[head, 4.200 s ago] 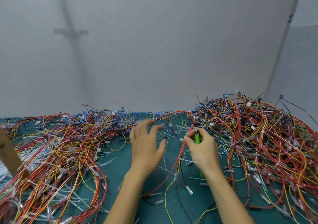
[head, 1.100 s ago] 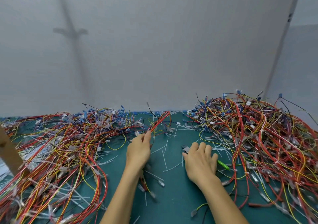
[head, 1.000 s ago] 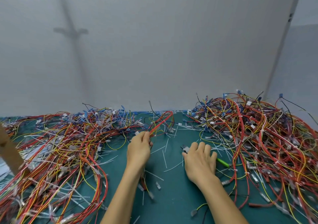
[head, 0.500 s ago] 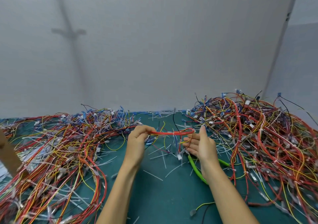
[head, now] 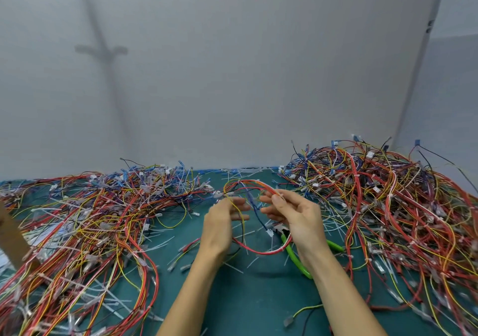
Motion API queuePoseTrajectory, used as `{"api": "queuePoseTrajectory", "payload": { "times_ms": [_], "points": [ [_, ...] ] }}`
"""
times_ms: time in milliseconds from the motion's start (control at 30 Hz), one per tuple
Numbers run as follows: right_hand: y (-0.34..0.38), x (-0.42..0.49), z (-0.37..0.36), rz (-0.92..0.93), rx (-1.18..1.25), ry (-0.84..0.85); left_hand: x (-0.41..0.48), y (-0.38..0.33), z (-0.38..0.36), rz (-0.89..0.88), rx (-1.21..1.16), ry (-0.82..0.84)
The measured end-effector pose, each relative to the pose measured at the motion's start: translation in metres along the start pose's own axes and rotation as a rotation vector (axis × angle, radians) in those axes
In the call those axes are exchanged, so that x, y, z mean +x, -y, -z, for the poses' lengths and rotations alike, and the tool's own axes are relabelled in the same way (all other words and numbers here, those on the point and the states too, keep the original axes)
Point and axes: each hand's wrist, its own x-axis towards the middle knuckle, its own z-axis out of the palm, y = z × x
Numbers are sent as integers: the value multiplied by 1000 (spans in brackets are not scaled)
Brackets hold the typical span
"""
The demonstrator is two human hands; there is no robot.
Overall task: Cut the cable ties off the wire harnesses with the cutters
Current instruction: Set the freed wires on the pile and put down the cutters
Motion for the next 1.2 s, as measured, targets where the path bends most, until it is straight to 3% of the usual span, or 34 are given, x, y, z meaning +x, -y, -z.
{"api": "queuePoseTrajectory", "payload": {
  "times_ms": [100,167,333,500,767,1200],
  "points": [
    [0,-3,-5,95,-192,74,5,-8,7,57,-396,-40],
    [-4,-4,-9,133,-333,93,7,-9,11,89,-524,-43],
    [-13,-10,-13,307,-648,236,5,-7,5,156,-402,-195],
    [-17,-12,-16,389,-770,312,3,-6,10,215,-507,-269],
    [-21,-11,-12,321,-908,293,6,-8,16,-5,-524,-196],
    [-15,-11,-10,75,-773,371,4,-11,19,-91,-492,-94]
  ]
}}
